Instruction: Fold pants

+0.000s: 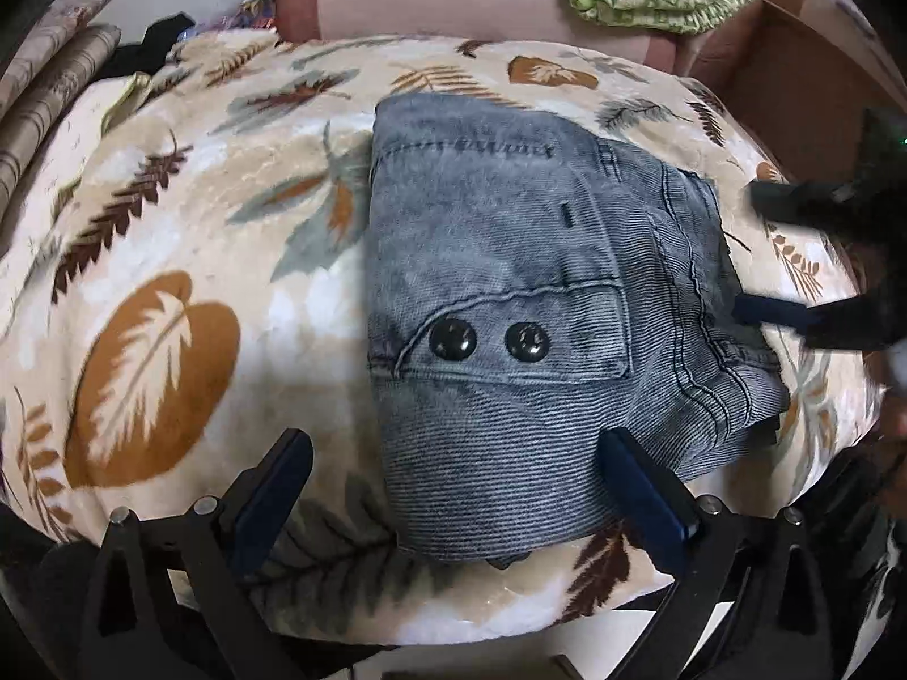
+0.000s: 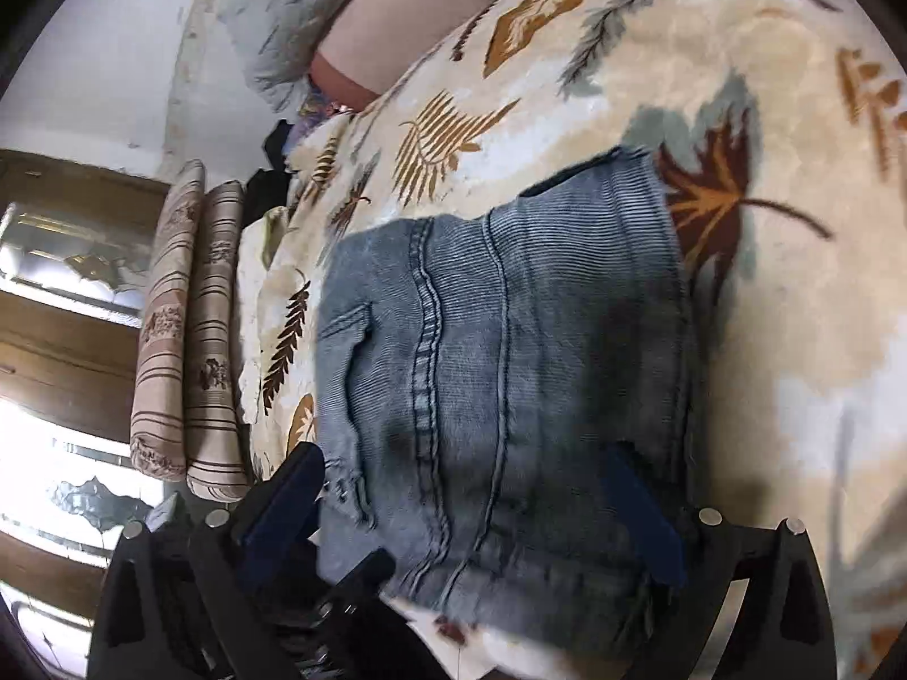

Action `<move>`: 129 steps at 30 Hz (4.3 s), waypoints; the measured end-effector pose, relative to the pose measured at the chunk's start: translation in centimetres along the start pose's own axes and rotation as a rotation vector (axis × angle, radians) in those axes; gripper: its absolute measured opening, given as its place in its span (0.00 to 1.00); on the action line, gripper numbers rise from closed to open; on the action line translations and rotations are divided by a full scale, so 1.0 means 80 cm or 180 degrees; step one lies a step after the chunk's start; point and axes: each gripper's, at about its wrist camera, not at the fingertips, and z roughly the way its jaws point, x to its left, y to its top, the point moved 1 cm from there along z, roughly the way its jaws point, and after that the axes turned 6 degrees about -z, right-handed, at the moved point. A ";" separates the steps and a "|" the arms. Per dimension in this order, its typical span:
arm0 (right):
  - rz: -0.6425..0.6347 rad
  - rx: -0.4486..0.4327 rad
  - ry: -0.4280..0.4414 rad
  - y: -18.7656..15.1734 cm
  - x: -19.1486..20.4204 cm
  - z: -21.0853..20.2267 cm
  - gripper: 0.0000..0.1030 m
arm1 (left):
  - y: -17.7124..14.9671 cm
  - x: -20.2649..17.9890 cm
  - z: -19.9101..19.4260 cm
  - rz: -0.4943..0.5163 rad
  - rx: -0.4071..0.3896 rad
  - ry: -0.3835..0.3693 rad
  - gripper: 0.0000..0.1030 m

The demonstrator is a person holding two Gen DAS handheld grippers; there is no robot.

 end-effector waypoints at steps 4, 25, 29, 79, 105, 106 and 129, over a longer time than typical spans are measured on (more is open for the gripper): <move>-0.0253 -0.0185 0.0270 -0.019 0.029 -0.032 0.97 | -0.001 -0.001 0.002 -0.0006 -0.0006 0.0010 0.99; -0.0276 0.0018 -0.0025 -0.066 0.007 -0.005 0.98 | 0.000 -0.001 0.000 -0.0035 -0.0008 0.0000 0.99; -0.0355 -0.0008 -0.0061 -0.059 0.021 -0.017 0.98 | 0.009 0.009 -0.028 -0.0197 -0.0216 -0.0142 0.99; -0.1082 0.0512 -0.1708 0.180 0.161 0.146 0.24 | 0.028 0.029 0.006 -0.1058 0.0150 -0.0962 0.50; -0.0506 0.0212 -0.0522 -0.015 0.044 -0.021 0.76 | 0.039 0.071 -0.044 -0.1251 -0.0108 -0.0775 0.76; -0.0510 0.0175 -0.0466 -0.024 0.046 -0.026 0.76 | 0.039 0.072 -0.045 -0.1255 -0.0115 -0.0764 0.76; -0.0038 -0.0211 -0.0266 -0.058 -0.012 -0.074 0.81 | 0.026 0.041 0.000 -0.0668 0.0127 -0.0161 0.89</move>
